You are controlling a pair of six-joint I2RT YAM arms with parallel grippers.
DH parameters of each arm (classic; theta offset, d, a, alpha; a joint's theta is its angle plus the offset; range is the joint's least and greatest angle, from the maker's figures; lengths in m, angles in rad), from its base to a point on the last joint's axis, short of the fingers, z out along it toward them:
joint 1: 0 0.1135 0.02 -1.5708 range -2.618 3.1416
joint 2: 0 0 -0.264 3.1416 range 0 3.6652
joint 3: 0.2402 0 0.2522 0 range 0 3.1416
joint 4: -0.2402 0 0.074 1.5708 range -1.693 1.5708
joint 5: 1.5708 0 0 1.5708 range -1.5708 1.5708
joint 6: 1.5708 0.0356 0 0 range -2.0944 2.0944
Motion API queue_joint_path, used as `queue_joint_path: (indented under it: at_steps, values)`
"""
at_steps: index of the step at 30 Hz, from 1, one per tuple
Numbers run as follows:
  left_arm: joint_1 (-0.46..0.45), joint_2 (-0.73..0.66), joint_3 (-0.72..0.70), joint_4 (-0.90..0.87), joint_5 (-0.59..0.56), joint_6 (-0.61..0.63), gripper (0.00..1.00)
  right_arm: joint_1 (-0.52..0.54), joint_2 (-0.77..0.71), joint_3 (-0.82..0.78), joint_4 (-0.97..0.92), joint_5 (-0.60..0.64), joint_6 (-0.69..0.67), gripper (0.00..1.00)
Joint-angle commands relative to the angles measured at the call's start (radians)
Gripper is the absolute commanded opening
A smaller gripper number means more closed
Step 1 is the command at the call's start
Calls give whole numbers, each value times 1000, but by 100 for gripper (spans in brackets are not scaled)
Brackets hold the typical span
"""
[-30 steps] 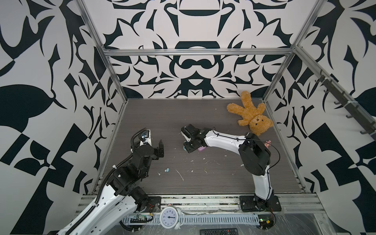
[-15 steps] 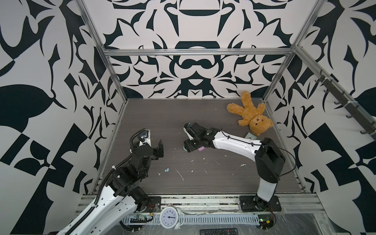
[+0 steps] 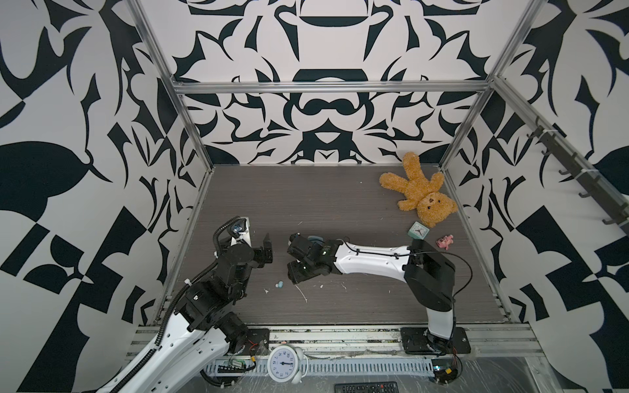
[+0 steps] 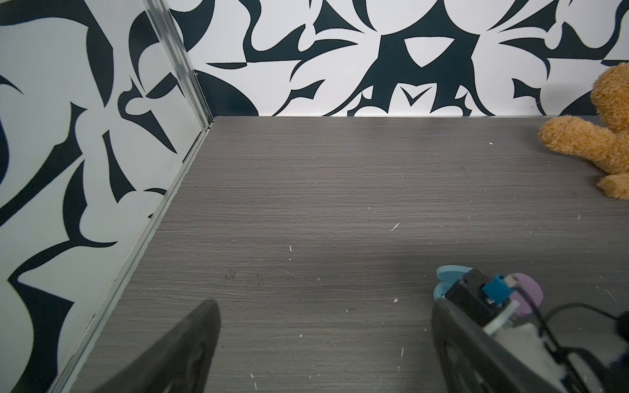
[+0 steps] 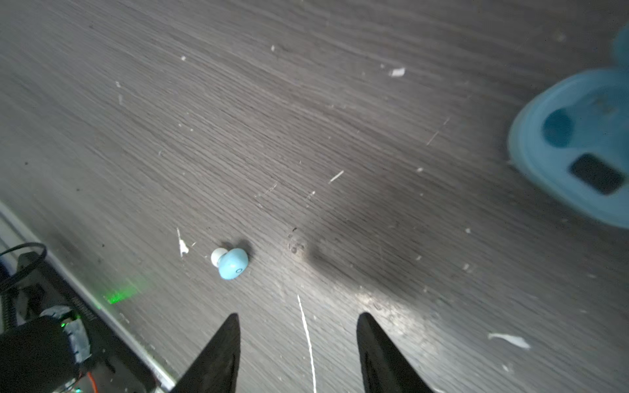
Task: Insert wireless bluetooth earbuds into charging case
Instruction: Pick up the wireless bluetooth earbud from the bottom-center of the table.
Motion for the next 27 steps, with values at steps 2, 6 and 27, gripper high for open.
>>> queue_joint_path:
  at_steps: [2, 6, 27]
  values:
    - [13, -23, 6, -24, -25, -9, 99, 9, 3, 63, -15, 0, 137, 54]
    - [24, -28, 12, -42, -25, -27, 99, 23, 23, 94, -40, 25, 172, 53]
    - [45, -78, 16, -44, -16, -39, 99, 74, 141, 262, -147, 12, 190, 41]
